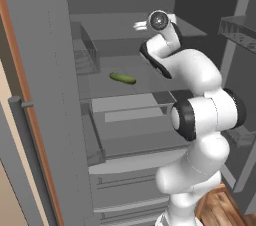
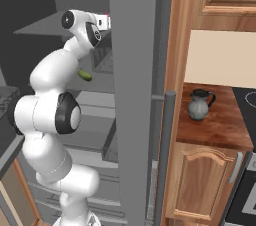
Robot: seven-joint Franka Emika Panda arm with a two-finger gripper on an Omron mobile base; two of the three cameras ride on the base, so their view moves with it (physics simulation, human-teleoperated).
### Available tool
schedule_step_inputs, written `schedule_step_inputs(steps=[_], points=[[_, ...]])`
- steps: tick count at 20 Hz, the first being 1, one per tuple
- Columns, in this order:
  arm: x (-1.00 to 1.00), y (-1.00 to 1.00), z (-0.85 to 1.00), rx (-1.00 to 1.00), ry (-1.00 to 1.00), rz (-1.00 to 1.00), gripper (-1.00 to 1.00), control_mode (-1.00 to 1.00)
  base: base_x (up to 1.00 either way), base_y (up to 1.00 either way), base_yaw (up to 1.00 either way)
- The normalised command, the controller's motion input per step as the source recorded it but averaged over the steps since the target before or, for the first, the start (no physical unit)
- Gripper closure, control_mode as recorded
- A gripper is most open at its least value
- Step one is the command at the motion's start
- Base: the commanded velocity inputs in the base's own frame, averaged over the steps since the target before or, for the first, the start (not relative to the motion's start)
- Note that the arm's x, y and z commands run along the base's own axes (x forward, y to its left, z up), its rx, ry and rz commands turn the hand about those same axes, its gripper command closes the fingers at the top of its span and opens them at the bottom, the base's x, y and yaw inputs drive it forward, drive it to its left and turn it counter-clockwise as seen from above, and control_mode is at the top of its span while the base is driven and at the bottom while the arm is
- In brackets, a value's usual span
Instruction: Move the cucumber and peach from the second highest shelf to the top shelf to make space. Then, place the pitcher from the counter on the cleared second highest shelf.
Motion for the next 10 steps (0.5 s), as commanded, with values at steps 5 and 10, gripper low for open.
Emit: schedule_step_inputs(steps=[5,10], points=[[-0.33,0.05,0.13,-0.05,0.47,-0.01,-1.0,-1.0,0.0,0.0,0.0],[-0.76,0.22,-0.07,-0.12,0.51,0.0,-1.0,-1.0,0.0,0.0,0.0]])
